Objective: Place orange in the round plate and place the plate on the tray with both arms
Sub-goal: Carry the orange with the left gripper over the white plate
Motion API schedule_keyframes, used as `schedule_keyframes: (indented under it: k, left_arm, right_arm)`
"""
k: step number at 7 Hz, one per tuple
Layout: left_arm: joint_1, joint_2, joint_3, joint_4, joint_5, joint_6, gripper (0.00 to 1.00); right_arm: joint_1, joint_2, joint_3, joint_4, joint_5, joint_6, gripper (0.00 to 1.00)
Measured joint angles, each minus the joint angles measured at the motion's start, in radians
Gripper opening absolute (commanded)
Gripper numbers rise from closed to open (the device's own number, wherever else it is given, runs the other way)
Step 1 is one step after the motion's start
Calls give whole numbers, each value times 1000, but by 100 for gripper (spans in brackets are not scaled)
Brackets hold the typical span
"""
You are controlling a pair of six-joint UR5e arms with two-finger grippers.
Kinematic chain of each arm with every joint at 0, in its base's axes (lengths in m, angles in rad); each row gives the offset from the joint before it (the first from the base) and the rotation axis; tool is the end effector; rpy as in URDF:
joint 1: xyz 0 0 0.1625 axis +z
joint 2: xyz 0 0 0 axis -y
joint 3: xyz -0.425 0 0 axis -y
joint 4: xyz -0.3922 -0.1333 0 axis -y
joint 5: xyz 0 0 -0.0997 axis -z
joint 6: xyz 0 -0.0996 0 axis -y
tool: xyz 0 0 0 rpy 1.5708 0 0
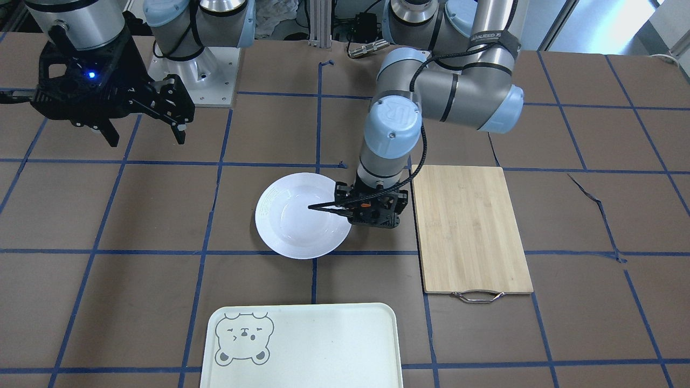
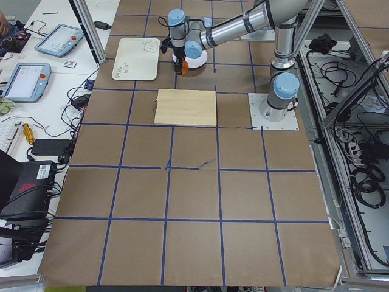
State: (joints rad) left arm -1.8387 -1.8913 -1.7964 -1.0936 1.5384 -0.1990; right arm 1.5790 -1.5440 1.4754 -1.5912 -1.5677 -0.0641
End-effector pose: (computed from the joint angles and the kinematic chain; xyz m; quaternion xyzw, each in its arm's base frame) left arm -0.2803 -0.5055 0.2560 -0.0339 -0.9987 -0.0373 0.0078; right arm 0.1378 -0.5097 0.5239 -0.0362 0.9984 -0.0445 0.0003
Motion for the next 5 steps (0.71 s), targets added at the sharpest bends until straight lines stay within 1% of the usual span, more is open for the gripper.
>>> schedule_keyframes:
  k: [2, 3, 4, 5]
  left_arm:
    - [-88, -67, 25, 53, -81, -240, 25]
    - [-116, -102, 31, 75, -110, -305, 62]
    - [-133, -130, 33, 90, -119, -332, 100]
    - [-142, -143, 34, 102, -119, -339, 100]
  right_arm:
    - [-2, 1, -6, -18, -4, -11, 100]
    - [-1, 4, -11, -42, -2, -9, 100]
    - [4, 8, -13, -72, 1, -5, 100]
    - [6, 12, -9, -76, 2, -4, 100]
